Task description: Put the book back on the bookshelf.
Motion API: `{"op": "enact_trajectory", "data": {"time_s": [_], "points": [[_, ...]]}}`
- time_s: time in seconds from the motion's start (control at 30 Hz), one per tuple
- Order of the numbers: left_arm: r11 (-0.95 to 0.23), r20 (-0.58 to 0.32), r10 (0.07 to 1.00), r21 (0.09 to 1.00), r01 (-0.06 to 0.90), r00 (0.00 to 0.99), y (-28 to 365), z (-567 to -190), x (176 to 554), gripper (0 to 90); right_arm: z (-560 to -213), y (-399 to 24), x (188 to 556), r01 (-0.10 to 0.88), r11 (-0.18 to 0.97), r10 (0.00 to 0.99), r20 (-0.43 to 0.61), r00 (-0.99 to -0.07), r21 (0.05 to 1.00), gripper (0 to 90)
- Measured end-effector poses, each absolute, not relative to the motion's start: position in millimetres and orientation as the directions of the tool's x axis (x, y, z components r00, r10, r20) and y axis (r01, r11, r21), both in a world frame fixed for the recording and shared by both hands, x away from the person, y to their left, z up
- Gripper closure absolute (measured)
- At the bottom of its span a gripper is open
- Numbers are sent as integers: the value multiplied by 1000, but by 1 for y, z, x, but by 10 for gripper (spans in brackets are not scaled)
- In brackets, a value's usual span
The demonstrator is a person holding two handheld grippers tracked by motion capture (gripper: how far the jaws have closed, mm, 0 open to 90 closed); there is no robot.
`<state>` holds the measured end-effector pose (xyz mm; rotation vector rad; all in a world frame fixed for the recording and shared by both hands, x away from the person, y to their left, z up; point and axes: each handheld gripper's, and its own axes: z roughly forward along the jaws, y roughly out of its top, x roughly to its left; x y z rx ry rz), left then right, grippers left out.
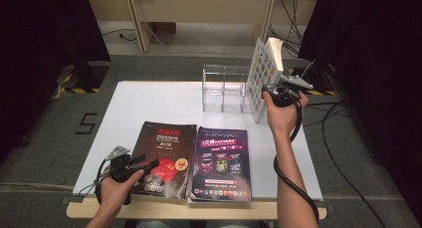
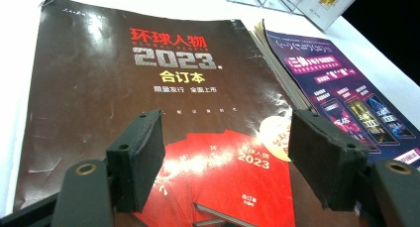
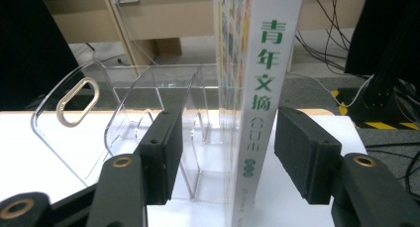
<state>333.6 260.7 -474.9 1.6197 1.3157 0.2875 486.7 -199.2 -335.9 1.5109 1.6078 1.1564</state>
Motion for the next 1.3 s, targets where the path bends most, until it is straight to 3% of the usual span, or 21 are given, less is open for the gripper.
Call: {"op": "enact_trajectory", "data": {"time_s": [0.57, 1.3], "points": [[75, -376, 841, 792, 605, 388, 259, -475, 334, 298, -346, -201, 465, 460, -64, 980, 143, -139, 886, 462], [64, -379, 834, 789, 612, 402, 255, -478, 335, 313, -385, -188, 439, 539, -19, 972, 142, -188, 842, 472]]}}
